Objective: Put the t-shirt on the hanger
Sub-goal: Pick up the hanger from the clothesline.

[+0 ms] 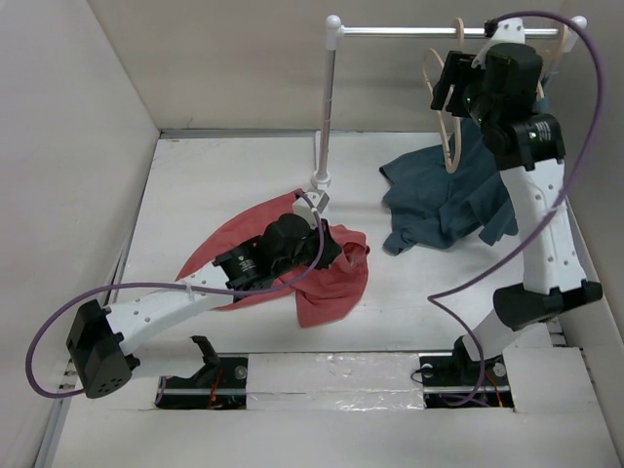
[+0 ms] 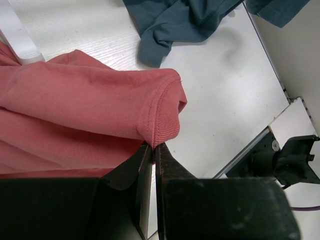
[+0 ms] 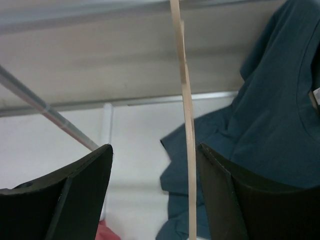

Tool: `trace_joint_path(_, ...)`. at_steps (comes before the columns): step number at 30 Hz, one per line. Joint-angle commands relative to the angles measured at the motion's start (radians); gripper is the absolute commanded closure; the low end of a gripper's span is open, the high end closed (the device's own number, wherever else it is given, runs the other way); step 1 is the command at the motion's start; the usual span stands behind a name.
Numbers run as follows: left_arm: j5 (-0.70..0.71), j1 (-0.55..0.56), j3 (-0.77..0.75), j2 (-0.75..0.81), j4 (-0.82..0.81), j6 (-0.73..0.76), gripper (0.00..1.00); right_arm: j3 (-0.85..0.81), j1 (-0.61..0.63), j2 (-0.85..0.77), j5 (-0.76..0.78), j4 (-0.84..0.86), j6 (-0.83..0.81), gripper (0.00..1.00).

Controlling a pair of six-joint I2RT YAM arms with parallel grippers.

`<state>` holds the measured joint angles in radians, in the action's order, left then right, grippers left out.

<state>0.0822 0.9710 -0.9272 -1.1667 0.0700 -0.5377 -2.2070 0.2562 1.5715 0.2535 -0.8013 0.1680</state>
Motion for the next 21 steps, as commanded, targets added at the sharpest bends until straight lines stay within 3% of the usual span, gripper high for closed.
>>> trace_joint_path(1, -0.016, 0.0, 0.01, 0.039, -0.059, 0.022, 1.0, -0.003, -0.043, 0.024, 0.003, 0.001, -0.035, 0.28)
trace_joint_path(9, -0.059, 0.0, 0.033, 0.033, -0.091, 0.018, 1.0, 0.044, -0.13, 0.105, -0.128, 0.045, -0.013, 0.37)
trace_joint_path(19, -0.061, 0.0, 0.016, -0.001, -0.095, 0.05, 1.0, 0.052, -0.112, 0.16, -0.103, 0.051, -0.016, 0.42)
trace_joint_path(20, -0.062, 0.0, 0.011, -0.007, -0.096, 0.056, 1.0, 0.05, -0.103, 0.163, -0.096, 0.05, -0.016, 0.46)
trace_joint_path(21, -0.062, 0.0, 0.008, -0.01, -0.095, 0.056, 1.0, 0.049, -0.103, 0.166, -0.074, 0.051, -0.018, 0.61)
